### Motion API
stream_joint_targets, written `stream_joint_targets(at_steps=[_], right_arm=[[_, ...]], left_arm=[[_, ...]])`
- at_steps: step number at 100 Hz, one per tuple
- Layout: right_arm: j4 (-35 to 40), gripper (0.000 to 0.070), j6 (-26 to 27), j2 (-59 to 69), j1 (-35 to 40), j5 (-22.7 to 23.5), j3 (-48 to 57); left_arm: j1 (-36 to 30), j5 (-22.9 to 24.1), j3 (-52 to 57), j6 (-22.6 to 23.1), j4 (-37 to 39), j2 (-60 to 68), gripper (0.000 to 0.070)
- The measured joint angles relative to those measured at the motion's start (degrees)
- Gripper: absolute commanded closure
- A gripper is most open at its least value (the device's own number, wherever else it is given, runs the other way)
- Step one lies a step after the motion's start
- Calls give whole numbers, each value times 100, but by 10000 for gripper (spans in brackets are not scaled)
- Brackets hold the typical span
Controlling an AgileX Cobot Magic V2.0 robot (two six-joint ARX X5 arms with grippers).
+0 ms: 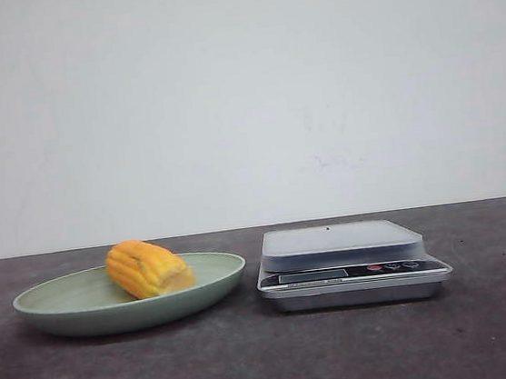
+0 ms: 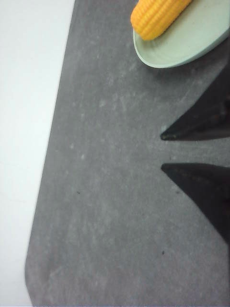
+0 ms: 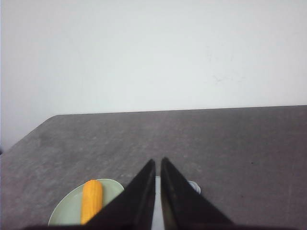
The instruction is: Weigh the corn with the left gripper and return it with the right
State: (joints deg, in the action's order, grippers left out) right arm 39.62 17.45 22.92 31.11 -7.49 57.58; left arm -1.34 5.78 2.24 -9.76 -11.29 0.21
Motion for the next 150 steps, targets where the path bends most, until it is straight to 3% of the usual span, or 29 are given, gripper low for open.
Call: stream_joint_targets(at_steps=[77, 96, 108, 125, 150], right_arm=[[0, 686, -9, 0, 0, 0, 0], [-107, 686, -647, -109, -291, -94, -131], [-721, 686, -1023, -481, -1062, -35, -831], [-2013, 686, -1340, -1231, -2083, 42, -2636], [-3263, 686, -1753, -1744, -2524, 44, -4896]], left_arm=[[0, 0, 0, 0, 0, 0, 622], [0, 0, 0, 0, 0, 0, 622], [0, -2, 0, 0, 0, 0, 622], [0, 0, 0, -2, 0, 0, 622], [0, -2, 0, -2, 2, 0, 622]])
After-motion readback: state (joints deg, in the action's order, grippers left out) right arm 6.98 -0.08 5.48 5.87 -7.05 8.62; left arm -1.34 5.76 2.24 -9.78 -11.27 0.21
